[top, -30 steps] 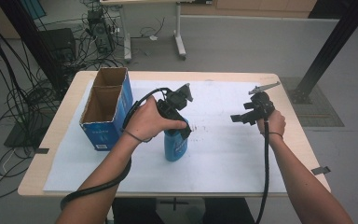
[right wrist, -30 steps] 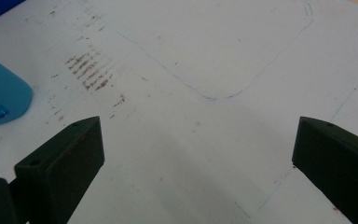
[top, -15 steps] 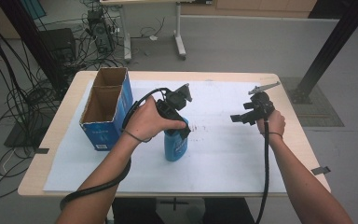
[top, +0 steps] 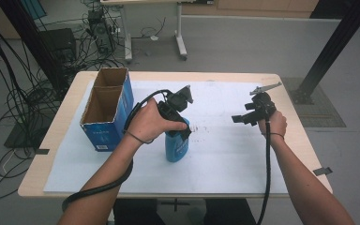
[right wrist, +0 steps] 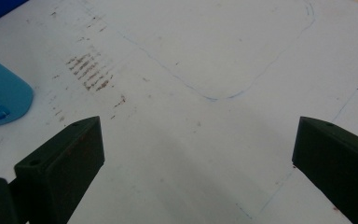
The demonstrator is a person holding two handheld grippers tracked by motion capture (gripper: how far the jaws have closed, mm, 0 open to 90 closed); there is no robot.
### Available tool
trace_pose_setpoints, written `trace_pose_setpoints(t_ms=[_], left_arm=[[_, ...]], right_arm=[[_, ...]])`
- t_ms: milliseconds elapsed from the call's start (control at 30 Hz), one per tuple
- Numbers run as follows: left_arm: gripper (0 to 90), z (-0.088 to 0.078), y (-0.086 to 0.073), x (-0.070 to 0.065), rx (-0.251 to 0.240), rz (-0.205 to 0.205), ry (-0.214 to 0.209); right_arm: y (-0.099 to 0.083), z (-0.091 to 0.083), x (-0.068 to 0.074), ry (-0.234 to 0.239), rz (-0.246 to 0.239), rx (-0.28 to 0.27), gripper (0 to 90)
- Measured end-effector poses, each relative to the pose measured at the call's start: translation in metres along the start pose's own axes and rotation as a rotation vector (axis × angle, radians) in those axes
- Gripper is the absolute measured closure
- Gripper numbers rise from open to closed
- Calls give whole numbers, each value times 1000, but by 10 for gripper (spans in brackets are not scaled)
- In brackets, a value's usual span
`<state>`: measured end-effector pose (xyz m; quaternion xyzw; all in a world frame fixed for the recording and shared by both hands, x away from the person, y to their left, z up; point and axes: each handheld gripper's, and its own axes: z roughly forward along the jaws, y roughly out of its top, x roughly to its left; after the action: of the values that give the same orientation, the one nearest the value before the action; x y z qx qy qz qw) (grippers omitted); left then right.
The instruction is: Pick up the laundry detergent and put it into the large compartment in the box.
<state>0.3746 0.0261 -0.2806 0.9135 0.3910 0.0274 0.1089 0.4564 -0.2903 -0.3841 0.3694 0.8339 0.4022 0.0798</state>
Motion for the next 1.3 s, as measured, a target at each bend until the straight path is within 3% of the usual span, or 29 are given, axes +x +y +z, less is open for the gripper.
trace_pose_setpoints(t_ms=[567, 1300], left_arm=[[334, -3, 1, -3, -3, -11, 18], [372, -3, 2, -4, 21, -6, 23]], right_arm=[[-1, 0, 0, 3, 2, -4, 20], [0, -2, 0, -3, 1, -7, 20]])
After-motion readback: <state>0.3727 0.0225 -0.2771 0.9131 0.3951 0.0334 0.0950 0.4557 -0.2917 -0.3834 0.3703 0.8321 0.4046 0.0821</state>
